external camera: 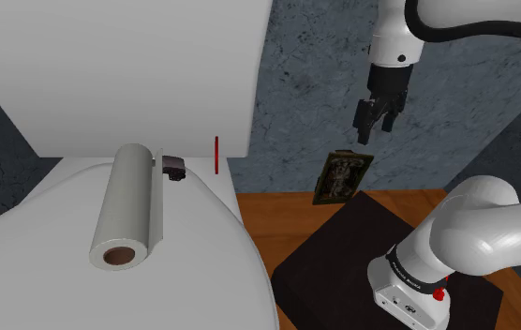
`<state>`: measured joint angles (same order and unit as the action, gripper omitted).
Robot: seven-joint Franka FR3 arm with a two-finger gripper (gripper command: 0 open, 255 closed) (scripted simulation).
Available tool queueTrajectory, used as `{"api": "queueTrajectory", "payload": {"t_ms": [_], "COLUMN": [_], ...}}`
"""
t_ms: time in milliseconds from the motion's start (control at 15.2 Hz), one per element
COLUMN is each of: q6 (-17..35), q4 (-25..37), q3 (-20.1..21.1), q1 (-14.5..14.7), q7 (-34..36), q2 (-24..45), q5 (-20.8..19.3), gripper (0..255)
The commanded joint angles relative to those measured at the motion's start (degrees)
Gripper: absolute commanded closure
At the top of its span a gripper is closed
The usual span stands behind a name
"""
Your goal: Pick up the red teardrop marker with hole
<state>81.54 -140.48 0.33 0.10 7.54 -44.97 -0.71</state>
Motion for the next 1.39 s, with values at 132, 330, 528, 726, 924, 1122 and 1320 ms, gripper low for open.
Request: {"api": "queueTrajectory", "payload": {"t_ms": [132,330,528,726,924,1122,1320], "q6": [2.8,6.8,10.5,14.0,17.1,20.0,22.2], "q4": [1.4,3.6,5.8,8.1,10.4,12.6,14.9], "q3": [2.6,6.6,10.7,14.9,19.1,23.6,26.9], "q1": [1.6,3.6,5.3,6.7,7.7,8.5,10.6], "q7": [0.3,0.8,1.6,2.6,3.9,5.6,8.1], "q2": [1.7,4.4,7.1,9.8,12.6,15.4,18.8], "q5": [-0.4,-1.4,-3.0,-5.2,-8.0,-11.5,-16.4], "gripper": [0,0,0,0,0,0,0]}}
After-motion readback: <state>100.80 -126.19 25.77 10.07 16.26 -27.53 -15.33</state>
